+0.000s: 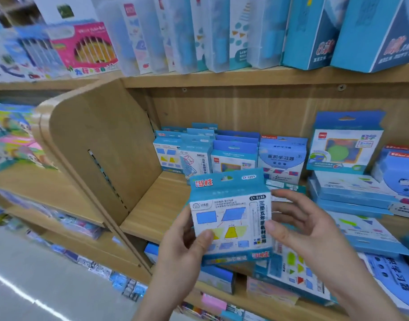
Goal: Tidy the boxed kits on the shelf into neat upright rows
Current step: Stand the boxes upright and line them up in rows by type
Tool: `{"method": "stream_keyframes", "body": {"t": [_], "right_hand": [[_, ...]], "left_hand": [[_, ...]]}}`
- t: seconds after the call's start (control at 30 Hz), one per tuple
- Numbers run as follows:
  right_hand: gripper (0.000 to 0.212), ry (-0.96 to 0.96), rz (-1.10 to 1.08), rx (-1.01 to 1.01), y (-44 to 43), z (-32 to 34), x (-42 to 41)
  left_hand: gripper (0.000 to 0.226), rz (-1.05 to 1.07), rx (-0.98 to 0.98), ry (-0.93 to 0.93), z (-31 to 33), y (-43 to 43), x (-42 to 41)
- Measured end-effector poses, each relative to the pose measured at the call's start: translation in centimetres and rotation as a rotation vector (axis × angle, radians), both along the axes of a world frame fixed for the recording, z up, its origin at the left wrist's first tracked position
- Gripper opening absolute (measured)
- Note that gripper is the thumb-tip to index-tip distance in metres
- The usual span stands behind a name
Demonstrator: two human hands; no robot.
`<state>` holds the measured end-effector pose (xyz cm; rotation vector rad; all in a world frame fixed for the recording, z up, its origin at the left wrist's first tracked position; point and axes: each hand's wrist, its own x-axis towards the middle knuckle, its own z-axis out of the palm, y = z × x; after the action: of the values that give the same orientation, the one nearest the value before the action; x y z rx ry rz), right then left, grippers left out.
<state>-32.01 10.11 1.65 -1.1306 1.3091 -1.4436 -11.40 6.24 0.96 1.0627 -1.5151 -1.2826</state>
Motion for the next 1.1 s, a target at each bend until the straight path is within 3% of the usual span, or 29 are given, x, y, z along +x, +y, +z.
{"method": "stream_keyframes", "body": {"t": [0.23, 0.4, 0.47, 0.53, 0.8, 0.93, 1.1], "right_hand": [[0.100, 0.514, 0.293, -0.026, -7.1, 4.7, 4.3], [0.077, 0.758, 0.308, -0.018, -14.0, 5.9, 8.9], [0.074, 0.855, 0.217, -0.023, -16.5, 5.9, 10.8], [0.069, 0.984, 0.119, -0.058, -18.7, 5.7, 12.7], [0.056, 1.471, -0.021, -0.168, -24.8, 1.5, 16.3], [0.055, 1.587, -0.135, -0.227, -26.0, 0.6, 16.0], [0.055, 1.715, -0.215, -0.095, -27.2, 0.4, 15.9]], "left_hand": [[0.047, 0.017, -0.070, -0.060, 0.4, -4.1, 5.3], [0.061, 0.180, -0.243, -0.142, 0.6, -9.2, 9.0], [0.070, 0.388, -0.415, -0.357, 0.3, -11.4, 10.2], [0.079, 0.459, -0.542, -0.502, 0.2, -12.9, 11.2], [0.080, 0.136, -0.453, -0.766, -1.5, -18.0, 11.6], [0.081, 0.066, -0.363, -0.829, -1.9, -20.2, 10.8], [0.087, 0.016, -0.350, -0.873, -2.2, -22.3, 9.7]]}}
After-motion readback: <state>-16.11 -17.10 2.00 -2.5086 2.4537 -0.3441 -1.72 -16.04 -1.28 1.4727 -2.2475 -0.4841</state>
